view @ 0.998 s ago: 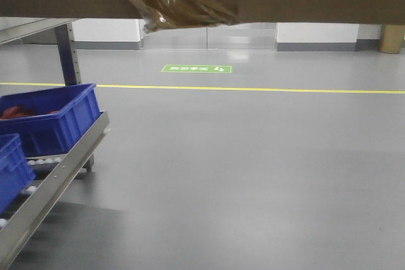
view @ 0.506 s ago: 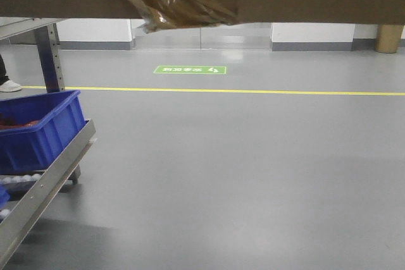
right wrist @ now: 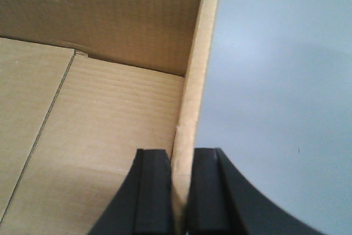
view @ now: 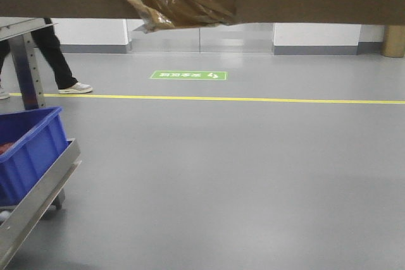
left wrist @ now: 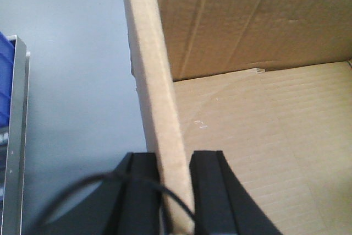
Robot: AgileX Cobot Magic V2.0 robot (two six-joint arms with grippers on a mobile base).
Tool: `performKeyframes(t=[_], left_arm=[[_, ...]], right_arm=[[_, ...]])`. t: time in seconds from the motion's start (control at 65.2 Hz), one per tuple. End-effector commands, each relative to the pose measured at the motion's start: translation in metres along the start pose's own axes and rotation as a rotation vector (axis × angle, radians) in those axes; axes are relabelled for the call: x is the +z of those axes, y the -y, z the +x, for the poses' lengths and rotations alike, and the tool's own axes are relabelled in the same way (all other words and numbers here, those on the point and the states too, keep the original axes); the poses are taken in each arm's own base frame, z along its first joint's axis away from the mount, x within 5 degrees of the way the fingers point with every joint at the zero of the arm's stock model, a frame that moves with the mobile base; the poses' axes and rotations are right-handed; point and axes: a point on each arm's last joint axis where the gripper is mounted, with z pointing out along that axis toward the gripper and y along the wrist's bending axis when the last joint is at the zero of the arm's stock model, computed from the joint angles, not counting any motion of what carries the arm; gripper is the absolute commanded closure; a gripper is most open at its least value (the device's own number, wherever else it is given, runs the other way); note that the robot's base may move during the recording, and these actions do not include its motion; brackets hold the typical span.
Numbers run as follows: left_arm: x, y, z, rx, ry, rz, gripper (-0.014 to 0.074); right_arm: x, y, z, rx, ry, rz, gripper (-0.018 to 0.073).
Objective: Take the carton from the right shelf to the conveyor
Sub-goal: 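Hold the carton in both grippers while the base drives to the conveyor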
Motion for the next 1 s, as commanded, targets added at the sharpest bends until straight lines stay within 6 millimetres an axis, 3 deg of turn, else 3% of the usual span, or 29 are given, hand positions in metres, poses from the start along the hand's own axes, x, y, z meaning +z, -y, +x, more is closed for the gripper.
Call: performKeyframes(t=[0.0, 0.737, 0.982], left_arm=[[-0.0083, 0.0015, -0.0047, 0.008, 0.062, 0.021, 0.0613], [-0.0083, 0.0013, -0.0048, 0.010, 0.063, 0.019, 0.0613], [-0.0083, 0.0013, -0.0048, 0.010, 0.063, 0.019, 0.0613]], right_arm=[[-0.0011, 0.0024, -0.0019, -0.024, 0.025, 0.024, 0.0629], [-0.0011, 0.0024, -0.0020, -0.024, 0.026, 0.024, 0.0629], [-0.0019, 0.0010, -0.0118, -0.026, 0.134, 0.010, 0.0629]])
